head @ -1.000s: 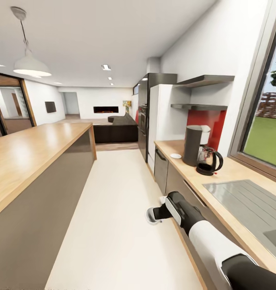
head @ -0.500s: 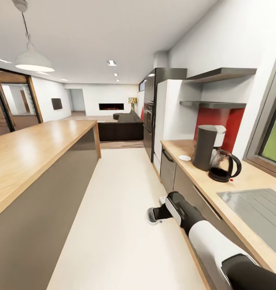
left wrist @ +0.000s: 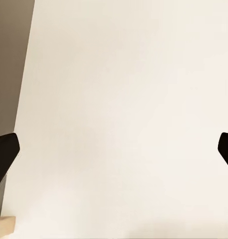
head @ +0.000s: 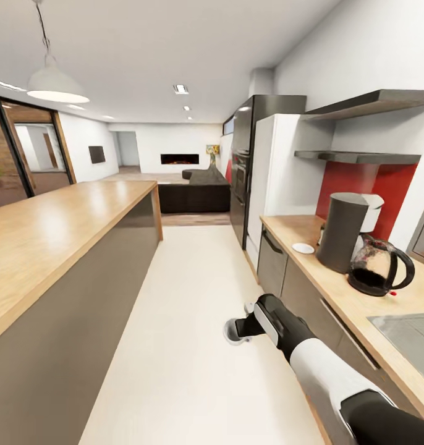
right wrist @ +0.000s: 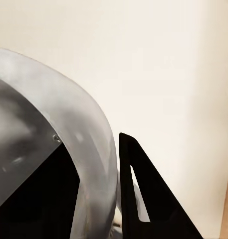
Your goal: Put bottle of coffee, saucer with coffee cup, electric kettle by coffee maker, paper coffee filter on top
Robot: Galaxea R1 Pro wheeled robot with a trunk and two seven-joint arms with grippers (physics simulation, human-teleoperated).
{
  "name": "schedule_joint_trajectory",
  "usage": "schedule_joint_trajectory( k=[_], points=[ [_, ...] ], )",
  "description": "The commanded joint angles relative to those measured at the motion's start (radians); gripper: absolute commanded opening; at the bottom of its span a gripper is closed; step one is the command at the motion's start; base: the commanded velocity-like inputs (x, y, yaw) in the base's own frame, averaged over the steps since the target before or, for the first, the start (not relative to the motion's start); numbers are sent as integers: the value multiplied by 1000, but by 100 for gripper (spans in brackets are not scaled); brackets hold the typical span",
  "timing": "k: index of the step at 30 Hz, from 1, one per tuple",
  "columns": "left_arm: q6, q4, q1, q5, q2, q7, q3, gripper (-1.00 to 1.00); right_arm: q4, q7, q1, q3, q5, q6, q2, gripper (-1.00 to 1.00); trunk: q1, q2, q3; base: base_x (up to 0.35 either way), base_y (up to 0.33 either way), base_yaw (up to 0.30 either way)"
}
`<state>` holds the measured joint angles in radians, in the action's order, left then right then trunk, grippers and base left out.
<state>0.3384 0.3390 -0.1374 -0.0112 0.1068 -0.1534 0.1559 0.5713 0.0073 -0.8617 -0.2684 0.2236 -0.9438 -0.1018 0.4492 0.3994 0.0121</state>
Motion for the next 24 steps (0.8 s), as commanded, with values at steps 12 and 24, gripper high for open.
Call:
schedule_joint_trajectory(
  k=[12, 24],
  points=[
    [2, -1, -1, -1, -1, -9, 8, 100, -2, 1, 0, -3, 0, -3, 4, -100, 1, 1, -16, 331, 50, 94],
    [2, -1, -1, -1, -1, -9, 9, 100, -58, 2, 0, -4, -5, 112, 11, -100, 1, 1, -17, 337, 0, 7]
  ],
)
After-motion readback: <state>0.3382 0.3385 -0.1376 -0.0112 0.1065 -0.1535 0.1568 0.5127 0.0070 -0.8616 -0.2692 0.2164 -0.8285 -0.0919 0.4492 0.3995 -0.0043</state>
